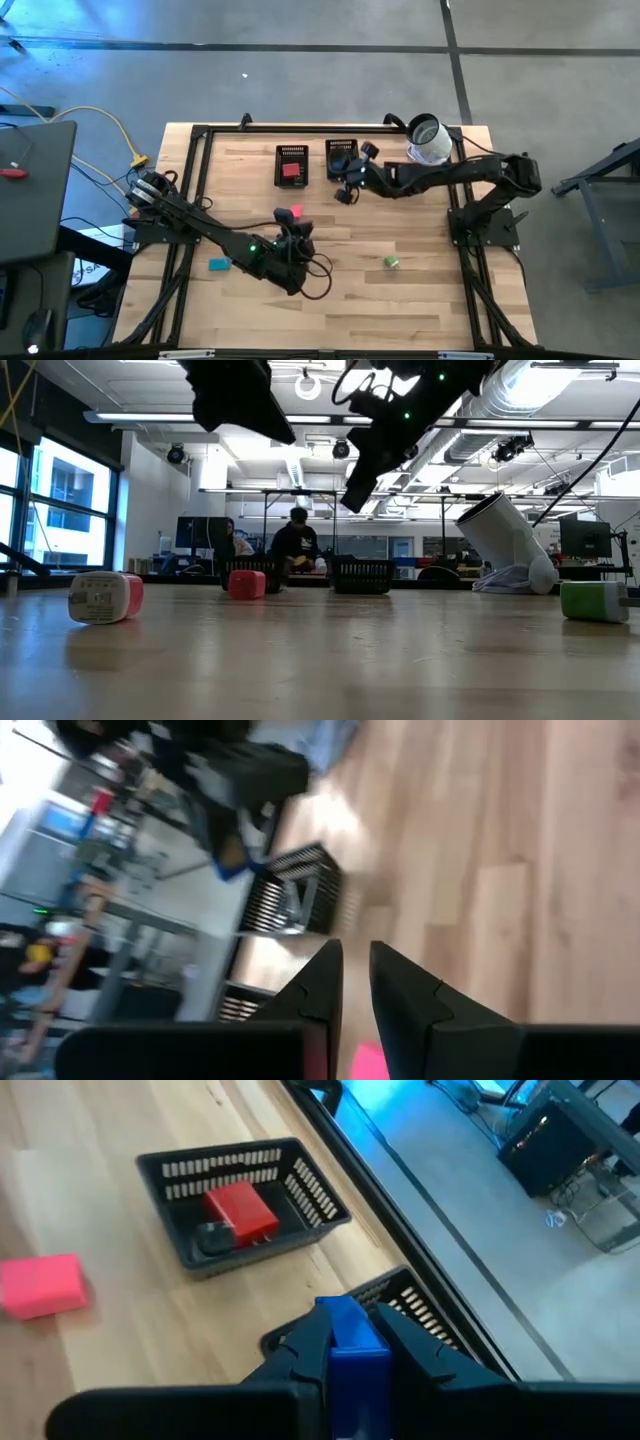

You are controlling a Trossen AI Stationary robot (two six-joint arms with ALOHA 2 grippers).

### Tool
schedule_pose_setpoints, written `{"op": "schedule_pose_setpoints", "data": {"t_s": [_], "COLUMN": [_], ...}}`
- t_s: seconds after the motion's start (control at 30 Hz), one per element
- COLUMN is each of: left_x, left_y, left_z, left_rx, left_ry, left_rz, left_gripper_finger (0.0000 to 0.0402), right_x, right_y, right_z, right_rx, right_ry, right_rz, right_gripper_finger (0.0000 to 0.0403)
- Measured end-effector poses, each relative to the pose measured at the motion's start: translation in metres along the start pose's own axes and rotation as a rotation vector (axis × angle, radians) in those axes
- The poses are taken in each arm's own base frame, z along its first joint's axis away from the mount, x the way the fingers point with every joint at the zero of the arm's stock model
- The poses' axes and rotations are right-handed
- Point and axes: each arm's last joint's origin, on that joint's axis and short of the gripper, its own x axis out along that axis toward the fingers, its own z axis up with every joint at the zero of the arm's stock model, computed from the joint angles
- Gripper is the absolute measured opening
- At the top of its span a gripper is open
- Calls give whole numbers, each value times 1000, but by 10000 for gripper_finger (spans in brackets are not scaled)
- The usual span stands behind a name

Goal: Pick & Place Office items
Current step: Put the blue digital clock into the right black bin

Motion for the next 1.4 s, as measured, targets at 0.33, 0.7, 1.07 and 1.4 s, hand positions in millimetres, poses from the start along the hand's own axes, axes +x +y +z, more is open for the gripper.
{"op": "schedule_pose_setpoints", "data": {"t_s": [0.33,0.7,1.07,1.4], "left_x": [0,11,15,15], "left_y": [-3,0,2,2], "left_z": [-5,-7,-8,-8], "left_rx": [-58,-82,-101,-108], "left_ry": [66,117,141,144], "left_rz": [-156,-228,-252,-266], "left_gripper_finger": [46,46,46,46], "right_x": [23,39,69,76], "right_y": [-44,-82,-72,-72], "right_z": [-2,-12,-32,-33], "right_rx": [84,228,240,260], "right_ry": [45,114,212,194], "right_rz": [51,177,242,282], "right_gripper_finger": [46,47,48,48]}}
